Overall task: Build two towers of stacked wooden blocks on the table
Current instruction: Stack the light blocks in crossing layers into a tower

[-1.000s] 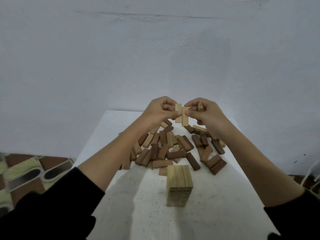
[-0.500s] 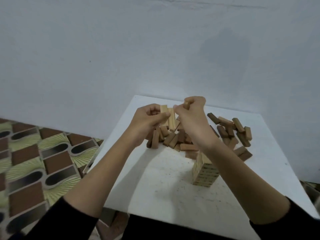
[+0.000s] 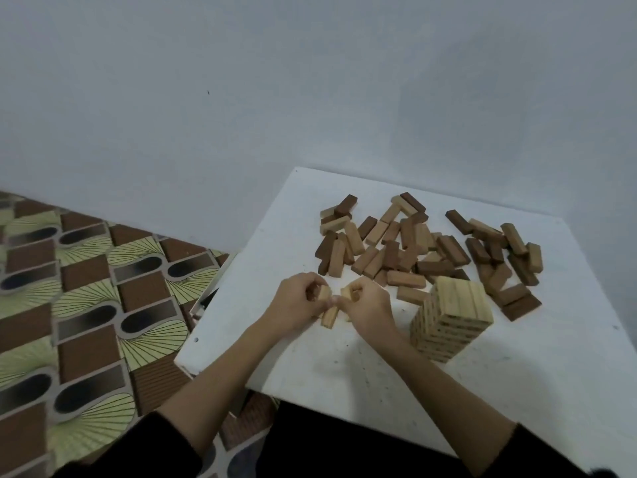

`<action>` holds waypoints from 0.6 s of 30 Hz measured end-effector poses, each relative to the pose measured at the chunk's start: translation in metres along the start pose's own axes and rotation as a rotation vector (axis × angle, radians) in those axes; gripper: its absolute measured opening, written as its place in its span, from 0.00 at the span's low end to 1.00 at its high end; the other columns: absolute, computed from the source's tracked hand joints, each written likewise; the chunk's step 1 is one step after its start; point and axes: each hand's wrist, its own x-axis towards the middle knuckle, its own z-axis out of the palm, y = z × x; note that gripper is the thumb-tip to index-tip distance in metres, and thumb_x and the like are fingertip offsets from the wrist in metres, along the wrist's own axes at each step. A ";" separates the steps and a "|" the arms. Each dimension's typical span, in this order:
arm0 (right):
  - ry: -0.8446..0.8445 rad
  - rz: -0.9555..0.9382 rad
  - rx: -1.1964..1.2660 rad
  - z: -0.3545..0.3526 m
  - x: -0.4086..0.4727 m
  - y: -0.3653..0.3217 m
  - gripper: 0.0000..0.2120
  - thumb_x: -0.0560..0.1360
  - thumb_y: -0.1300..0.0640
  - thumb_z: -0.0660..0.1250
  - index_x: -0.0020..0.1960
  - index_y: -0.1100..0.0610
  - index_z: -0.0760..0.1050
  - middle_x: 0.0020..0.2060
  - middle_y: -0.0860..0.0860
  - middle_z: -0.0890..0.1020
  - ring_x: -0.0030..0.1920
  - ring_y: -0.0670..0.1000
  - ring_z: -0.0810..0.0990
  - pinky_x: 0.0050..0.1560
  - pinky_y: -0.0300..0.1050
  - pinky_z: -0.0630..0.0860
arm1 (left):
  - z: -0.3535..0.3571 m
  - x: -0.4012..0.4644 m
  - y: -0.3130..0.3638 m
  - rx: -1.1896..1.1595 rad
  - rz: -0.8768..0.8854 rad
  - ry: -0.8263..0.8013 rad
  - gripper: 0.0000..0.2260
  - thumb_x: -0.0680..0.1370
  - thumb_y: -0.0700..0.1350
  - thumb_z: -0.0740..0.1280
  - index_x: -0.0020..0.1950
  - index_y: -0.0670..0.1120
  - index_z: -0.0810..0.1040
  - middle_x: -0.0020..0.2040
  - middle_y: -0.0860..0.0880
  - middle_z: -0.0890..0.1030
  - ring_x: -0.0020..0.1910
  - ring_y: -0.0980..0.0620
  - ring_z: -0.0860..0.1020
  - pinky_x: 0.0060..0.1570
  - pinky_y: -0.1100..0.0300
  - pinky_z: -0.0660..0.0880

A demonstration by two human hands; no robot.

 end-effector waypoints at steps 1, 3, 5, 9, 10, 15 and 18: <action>0.006 0.013 0.002 0.000 0.001 0.000 0.11 0.71 0.57 0.73 0.45 0.60 0.72 0.37 0.50 0.71 0.38 0.49 0.71 0.38 0.43 0.72 | 0.000 0.003 0.000 0.045 0.013 -0.010 0.13 0.71 0.48 0.75 0.53 0.45 0.80 0.44 0.49 0.75 0.40 0.54 0.73 0.38 0.72 0.67; 0.014 -0.013 -0.049 0.000 0.001 0.003 0.13 0.72 0.56 0.72 0.50 0.61 0.72 0.43 0.52 0.71 0.43 0.50 0.72 0.39 0.41 0.69 | 0.000 0.007 -0.002 0.091 0.019 -0.026 0.16 0.71 0.47 0.75 0.56 0.45 0.79 0.47 0.49 0.73 0.41 0.56 0.72 0.39 0.75 0.67; 0.026 -0.061 -0.101 -0.001 0.000 0.006 0.12 0.74 0.56 0.70 0.50 0.64 0.73 0.45 0.52 0.69 0.45 0.51 0.71 0.43 0.42 0.68 | -0.002 0.008 -0.003 0.080 0.021 -0.001 0.14 0.72 0.45 0.74 0.56 0.45 0.79 0.48 0.50 0.72 0.41 0.58 0.71 0.40 0.77 0.66; 0.033 -0.083 -0.076 -0.003 -0.007 0.013 0.08 0.76 0.60 0.66 0.49 0.65 0.73 0.45 0.54 0.70 0.42 0.50 0.71 0.43 0.41 0.69 | -0.011 0.006 -0.007 0.126 0.092 -0.014 0.10 0.75 0.36 0.67 0.56 0.44 0.80 0.51 0.51 0.73 0.43 0.57 0.72 0.42 0.77 0.66; 0.022 -0.081 -0.081 -0.003 -0.008 0.014 0.06 0.76 0.60 0.66 0.49 0.64 0.73 0.45 0.54 0.71 0.41 0.50 0.71 0.41 0.39 0.68 | -0.012 0.005 -0.009 0.162 0.118 -0.052 0.14 0.74 0.33 0.66 0.57 0.44 0.79 0.52 0.51 0.73 0.44 0.57 0.71 0.42 0.77 0.66; 0.024 -0.092 -0.082 -0.004 -0.012 0.017 0.08 0.79 0.59 0.61 0.57 0.61 0.71 0.38 0.51 0.74 0.34 0.45 0.70 0.30 0.35 0.65 | -0.012 0.004 -0.014 0.183 0.142 -0.117 0.20 0.71 0.31 0.69 0.61 0.46 0.77 0.53 0.54 0.74 0.51 0.55 0.71 0.43 0.76 0.67; 0.048 -0.114 -0.121 -0.005 -0.013 0.018 0.05 0.78 0.62 0.61 0.53 0.61 0.72 0.40 0.52 0.73 0.36 0.47 0.70 0.30 0.33 0.64 | -0.011 0.004 -0.015 0.157 0.171 -0.141 0.20 0.71 0.33 0.70 0.60 0.47 0.77 0.54 0.53 0.74 0.53 0.54 0.71 0.44 0.76 0.66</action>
